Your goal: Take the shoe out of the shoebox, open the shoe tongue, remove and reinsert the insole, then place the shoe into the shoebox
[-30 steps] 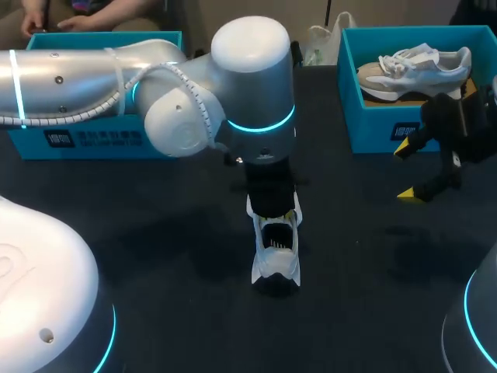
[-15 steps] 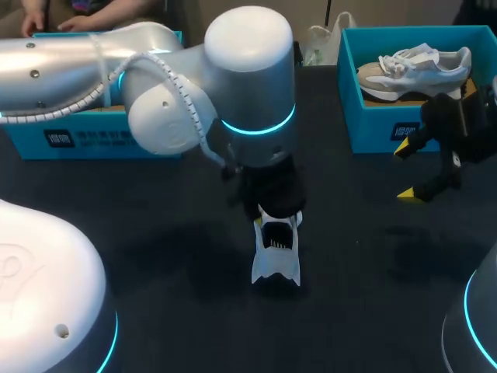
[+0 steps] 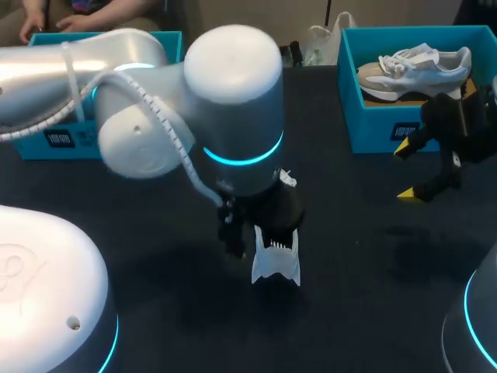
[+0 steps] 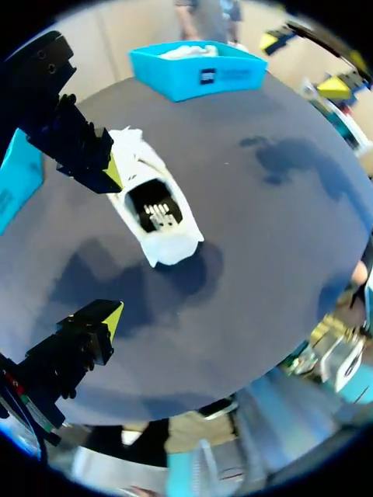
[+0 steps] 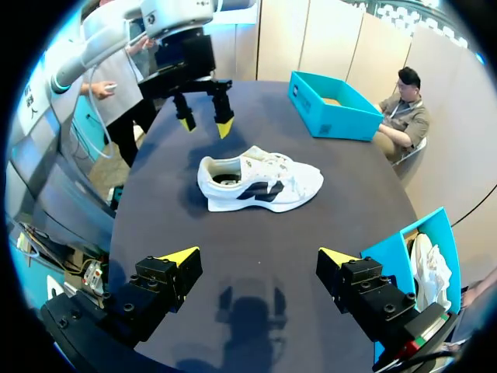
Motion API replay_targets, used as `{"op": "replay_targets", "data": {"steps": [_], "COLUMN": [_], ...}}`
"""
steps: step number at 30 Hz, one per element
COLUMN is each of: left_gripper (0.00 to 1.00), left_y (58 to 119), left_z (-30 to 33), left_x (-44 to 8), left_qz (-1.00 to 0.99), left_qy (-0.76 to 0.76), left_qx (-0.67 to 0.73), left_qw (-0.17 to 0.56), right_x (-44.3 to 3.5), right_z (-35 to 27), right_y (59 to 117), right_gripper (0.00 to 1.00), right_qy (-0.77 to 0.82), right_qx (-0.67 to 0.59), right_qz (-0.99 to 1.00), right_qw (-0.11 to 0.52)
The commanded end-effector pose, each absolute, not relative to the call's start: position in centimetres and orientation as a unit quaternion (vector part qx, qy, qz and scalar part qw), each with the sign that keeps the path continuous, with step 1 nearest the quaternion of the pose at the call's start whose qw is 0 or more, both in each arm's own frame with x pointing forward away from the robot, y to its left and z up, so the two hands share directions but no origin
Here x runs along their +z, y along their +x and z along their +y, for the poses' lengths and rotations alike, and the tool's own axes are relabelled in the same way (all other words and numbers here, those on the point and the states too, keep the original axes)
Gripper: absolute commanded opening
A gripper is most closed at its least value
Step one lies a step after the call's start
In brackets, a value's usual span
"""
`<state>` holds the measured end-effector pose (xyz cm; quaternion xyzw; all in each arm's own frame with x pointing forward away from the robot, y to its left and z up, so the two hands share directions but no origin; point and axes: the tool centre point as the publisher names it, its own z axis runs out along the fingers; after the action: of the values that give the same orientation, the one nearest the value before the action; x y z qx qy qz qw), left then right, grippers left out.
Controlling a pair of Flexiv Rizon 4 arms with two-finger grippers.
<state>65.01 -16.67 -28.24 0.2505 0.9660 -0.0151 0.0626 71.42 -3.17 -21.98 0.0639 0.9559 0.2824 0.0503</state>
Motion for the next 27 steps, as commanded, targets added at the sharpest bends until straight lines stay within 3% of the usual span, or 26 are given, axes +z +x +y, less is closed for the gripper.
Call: {"op": "replay_targets", "data": {"steps": [1, 8, 27], "left_gripper": [0.95, 0.91, 1.0], "left_y": [63.6, 62.7, 63.4], "left_z": [-15.9, -16.5, -20.5], "left_x": [-29.4, -30.5, -34.7], "left_qz": [0.993, 0.991, 0.995], "left_qy": [0.031, -0.031, 0.0], "left_qx": [-0.046, -0.073, -0.076], "left_qw": [0.106, 0.106, 0.062], "right_x": [-22.0, -22.0, -22.0], "right_z": [-3.1, -3.1, -3.1], "right_y": [71.4, 71.4, 71.4], "right_gripper": [1.0, 1.0, 1.0], "right_qy": [0.065, 0.065, 0.065], "right_qx": [0.281, 0.281, 0.281], "right_qz": [0.956, 0.956, 0.956], "right_qw": [0.051, 0.051, 0.051]}}
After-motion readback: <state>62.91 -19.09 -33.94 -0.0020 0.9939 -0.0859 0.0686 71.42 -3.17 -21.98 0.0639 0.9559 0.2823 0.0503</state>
